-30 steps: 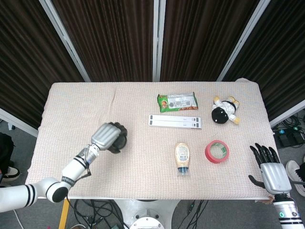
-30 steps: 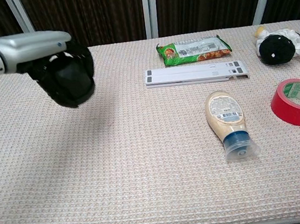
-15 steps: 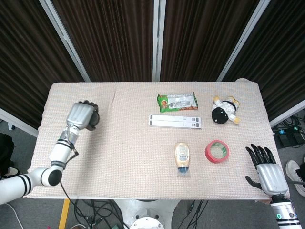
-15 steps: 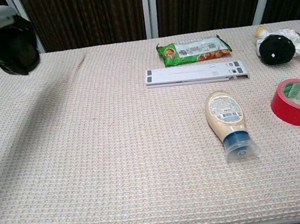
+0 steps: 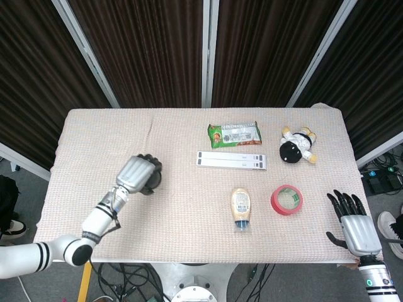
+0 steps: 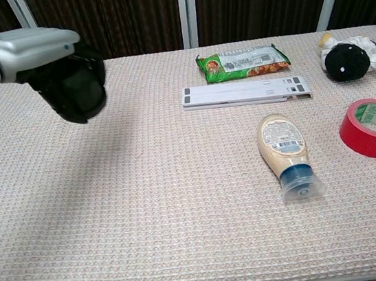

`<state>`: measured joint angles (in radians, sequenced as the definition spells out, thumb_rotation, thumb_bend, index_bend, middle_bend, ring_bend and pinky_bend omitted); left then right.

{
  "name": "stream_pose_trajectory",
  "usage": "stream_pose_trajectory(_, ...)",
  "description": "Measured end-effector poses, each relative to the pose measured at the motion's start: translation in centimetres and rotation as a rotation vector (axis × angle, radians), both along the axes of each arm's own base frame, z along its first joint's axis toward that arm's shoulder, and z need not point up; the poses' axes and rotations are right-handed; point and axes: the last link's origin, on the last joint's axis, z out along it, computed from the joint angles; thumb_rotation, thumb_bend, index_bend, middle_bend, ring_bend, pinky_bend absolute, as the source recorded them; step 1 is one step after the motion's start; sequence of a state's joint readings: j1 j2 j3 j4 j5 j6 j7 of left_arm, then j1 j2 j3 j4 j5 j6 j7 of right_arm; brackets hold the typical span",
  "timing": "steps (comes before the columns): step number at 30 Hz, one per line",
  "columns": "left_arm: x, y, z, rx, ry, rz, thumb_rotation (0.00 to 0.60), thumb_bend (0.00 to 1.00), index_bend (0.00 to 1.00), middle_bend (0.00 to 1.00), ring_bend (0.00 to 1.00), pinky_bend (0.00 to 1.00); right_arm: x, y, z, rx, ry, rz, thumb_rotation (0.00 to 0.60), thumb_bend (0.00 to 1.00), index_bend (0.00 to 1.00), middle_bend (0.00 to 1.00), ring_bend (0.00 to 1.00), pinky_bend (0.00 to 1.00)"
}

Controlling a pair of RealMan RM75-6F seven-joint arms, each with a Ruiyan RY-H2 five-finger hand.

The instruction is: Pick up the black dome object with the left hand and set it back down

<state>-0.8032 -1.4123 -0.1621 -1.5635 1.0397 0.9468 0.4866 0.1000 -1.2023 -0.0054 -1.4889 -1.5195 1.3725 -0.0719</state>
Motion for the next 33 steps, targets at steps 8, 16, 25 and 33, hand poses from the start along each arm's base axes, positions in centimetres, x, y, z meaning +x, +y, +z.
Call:
stream_pose_trajectory(8,-8.0,5.6,4.8,0.261,0.202,0.214,0.6,0.08,0.41,0.45,0.28,0.37,-0.1,0.0,0.0,0.0,0.001,-0.001,0.6,0.1,0.0,0.0,0.0,0.0)
stream_pose_trajectory(16,-3.9,1.6,1.3,0.039,-0.006,0.178,0.6,0.08,0.39,0.45,0.28,0.37,0.0,0.1,-0.1,0.001,0.004,0.0,0.6,0.1,0.0,0.0,0.0,0.0)
stream_pose_trajectory(25,2.6,-3.9,-0.9,-0.16,-0.21,-0.021,0.6,0.08,0.39,0.45,0.28,0.37,-0.4,0.1,0.3,-0.008,0.0,-0.011,0.6,0.1,0.0,0.0,0.0,0.0)
stream_pose_trajectory(33,-5.2,1.7,0.9,0.082,-0.029,0.143,0.6,0.08,0.39,0.45,0.28,0.37,0.2,0.1,0.8,-0.02,-0.009,0.017,0.6,0.1,0.0,0.0,0.0,0.0)
